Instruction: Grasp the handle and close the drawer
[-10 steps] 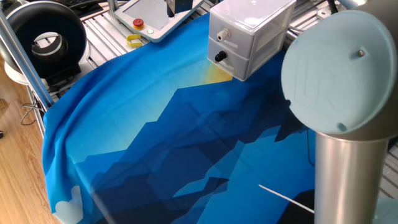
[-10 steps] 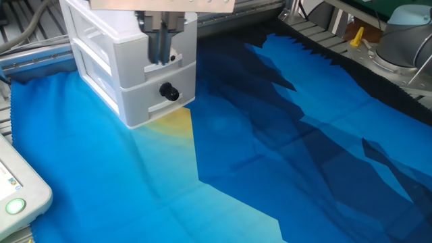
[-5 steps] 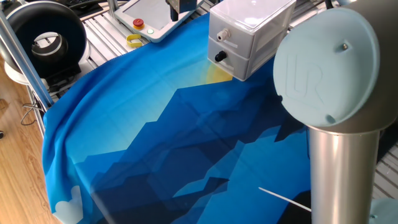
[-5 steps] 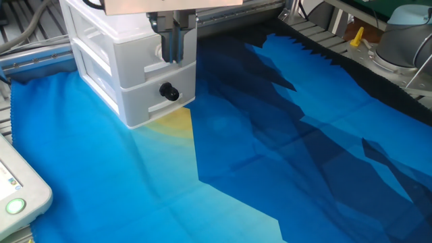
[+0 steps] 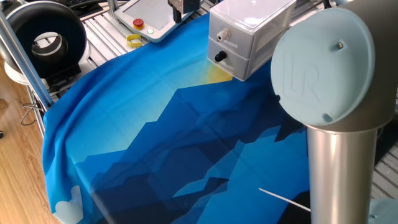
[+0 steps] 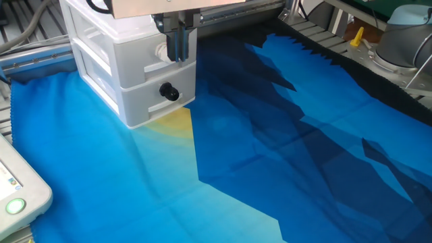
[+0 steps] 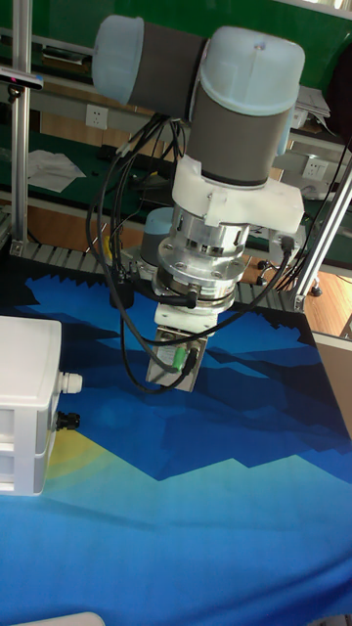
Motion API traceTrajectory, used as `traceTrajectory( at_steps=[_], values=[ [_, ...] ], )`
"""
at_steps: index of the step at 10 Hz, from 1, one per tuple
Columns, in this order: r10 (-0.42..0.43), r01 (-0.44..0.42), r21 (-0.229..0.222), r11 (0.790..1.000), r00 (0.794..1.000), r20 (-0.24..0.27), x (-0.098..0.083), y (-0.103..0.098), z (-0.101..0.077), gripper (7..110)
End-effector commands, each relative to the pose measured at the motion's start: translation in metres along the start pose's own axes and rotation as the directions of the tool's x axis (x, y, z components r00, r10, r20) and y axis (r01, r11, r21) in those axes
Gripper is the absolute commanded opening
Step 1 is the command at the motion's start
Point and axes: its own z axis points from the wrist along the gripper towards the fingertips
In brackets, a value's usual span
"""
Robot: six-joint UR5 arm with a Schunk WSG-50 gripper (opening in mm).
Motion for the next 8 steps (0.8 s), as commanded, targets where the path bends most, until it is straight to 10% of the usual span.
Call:
traceTrajectory(
  at_steps=[1,4,8],
  values=[
    [-0.024,0.045,0.087,0.995,0.973,-0.228,0.062,-0.026,-0.009,7],
    [-0.118,0.18,0.165,0.97,0.938,-0.326,0.093,-0.062,-0.024,7],
    [-0.129,0.209,0.245,0.947,0.943,-0.305,0.102,-0.085,-0.026,7]
  ],
)
